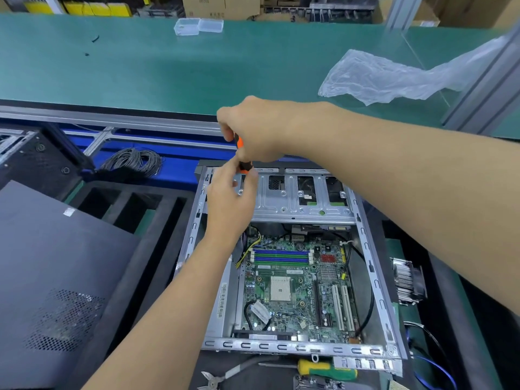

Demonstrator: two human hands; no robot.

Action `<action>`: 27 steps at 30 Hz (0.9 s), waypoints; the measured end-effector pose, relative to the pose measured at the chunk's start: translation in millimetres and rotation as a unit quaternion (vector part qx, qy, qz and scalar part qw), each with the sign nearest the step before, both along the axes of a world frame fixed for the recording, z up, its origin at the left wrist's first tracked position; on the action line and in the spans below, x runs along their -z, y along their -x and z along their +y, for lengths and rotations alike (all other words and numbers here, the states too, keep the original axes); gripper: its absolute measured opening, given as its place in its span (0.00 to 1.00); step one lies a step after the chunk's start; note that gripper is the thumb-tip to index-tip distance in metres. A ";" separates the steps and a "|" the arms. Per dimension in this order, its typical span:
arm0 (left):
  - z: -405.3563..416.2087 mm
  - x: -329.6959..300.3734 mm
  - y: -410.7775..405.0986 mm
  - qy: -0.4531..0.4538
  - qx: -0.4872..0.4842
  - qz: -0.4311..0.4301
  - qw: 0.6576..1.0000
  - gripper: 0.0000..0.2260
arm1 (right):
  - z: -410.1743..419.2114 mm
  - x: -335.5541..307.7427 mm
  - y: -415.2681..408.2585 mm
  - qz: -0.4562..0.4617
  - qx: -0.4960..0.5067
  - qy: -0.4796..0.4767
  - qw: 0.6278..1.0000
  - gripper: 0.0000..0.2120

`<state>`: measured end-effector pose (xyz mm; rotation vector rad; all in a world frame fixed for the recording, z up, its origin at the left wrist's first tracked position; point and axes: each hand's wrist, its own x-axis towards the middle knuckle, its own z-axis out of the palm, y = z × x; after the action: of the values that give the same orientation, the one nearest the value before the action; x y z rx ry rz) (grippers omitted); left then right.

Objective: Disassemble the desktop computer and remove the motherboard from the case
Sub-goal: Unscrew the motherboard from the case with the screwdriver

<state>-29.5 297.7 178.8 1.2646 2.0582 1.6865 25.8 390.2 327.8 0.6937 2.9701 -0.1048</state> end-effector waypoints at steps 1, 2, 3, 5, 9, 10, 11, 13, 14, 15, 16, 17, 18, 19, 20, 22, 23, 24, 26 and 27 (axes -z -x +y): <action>-0.2 1.4 -0.2 -0.001 -0.005 0.005 1.000 0.09 | 0.7 -0.4 -0.3 -0.002 -0.001 0.009 1.000 0.13; 0.2 1.8 -0.1 -0.004 -0.010 0.006 1.000 0.10 | 1.4 -0.7 -0.5 -0.004 -0.001 0.018 1.000 0.13; 1.0 1.7 -0.1 -0.008 -0.015 0.003 1.000 0.10 | 2.0 -0.5 -0.5 -0.006 -0.001 0.024 1.000 0.14; 2.5 0.6 0.0 -0.013 -0.027 -0.007 1.000 0.10 | 2.9 0.9 -0.1 -0.003 -0.003 0.024 1.000 0.16; 5.1 -2.4 2.2 -0.011 -0.038 -0.037 0.999 0.12 | 2.9 2.6 -1.3 0.017 0.035 -0.019 0.999 0.23; 5.7 -2.9 2.6 -0.009 -0.041 -0.045 0.998 0.12 | 2.5 2.9 -1.8 0.019 0.038 -0.023 0.999 0.22; 6.1 -3.3 2.8 -0.009 -0.042 -0.050 0.998 0.13 | 2.3 3.1 -1.9 0.022 0.036 -0.022 0.999 0.21; 5.6 -3.2 2.0 -0.016 -0.040 -0.049 0.998 0.13 | 1.8 3.2 -1.9 0.031 0.024 -0.013 0.999 0.19; 4.2 -2.9 0.7 -0.022 -0.040 -0.052 0.998 0.13 | 1.1 3.1 -1.8 0.034 0.019 -0.010 0.999 0.18; 2.4 -2.3 -1.4 -0.030 -0.043 -0.060 0.997 0.12 | 0.8 2.9 -2.1 0.036 0.018 -0.006 0.999 0.17; 0.0 -1.1 -3.8 -0.039 -0.050 -0.072 0.995 0.10 | 0.6 2.6 -2.7 0.036 0.019 -0.003 0.999 0.16; -3.0 0.8 -6.5 -0.050 -0.059 -0.083 0.994 0.08 | 0.5 2.2 -3.3 0.036 0.022 -0.002 0.999 0.16; -6.7 3.1 -9.2 -0.061 -0.068 -0.093 0.992 0.05 | 0.6 1.5 -3.7 0.035 0.024 -0.004 0.999 0.16; -10.5 5.7 -11.6 -0.068 -0.076 -0.103 0.989 0.03 | 1.2 1.0 -3.9 0.034 0.024 -0.007 0.999 0.17; -14.3 8.7 -13.6 -0.070 -0.083 -0.119 0.987 0.02 | 2.0 0.3 -4.3 0.033 0.024 -0.009 0.999 0.17; -22.5 14.0 -18.1 -0.066 -0.102 -0.169 0.978 0.02 | 4.2 -1.8 -4.8 0.038 0.022 -0.012 0.999 0.17; -26.5 16.6 -21.2 -0.061 -0.114 -0.203 0.971 0.04 | 5.6 -3.1 -5.1 0.042 0.021 -0.013 0.999 0.17; -30.5 19.3 -25.2 -0.056 -0.124 -0.239 0.961 0.06 | 7.1 -4.1 -5.2 0.044 0.021 -0.014 0.999 0.17; -38.7 26.4 -37.5 -0.039 -0.127 -0.300 0.944 0.09 | 9.2 -7.5 -6.1 0.047 0.026 -0.011 0.999 0.17; -43.2 30.8 -45.1 -0.025 -0.123 -0.326 0.937 0.10 | 9.8 -9.0 -6.0 0.048 0.028 -0.010 0.998 0.18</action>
<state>15.7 254.5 147.9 0.3604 1.8031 1.9239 31.8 400.0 336.8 0.7982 3.0478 -0.1146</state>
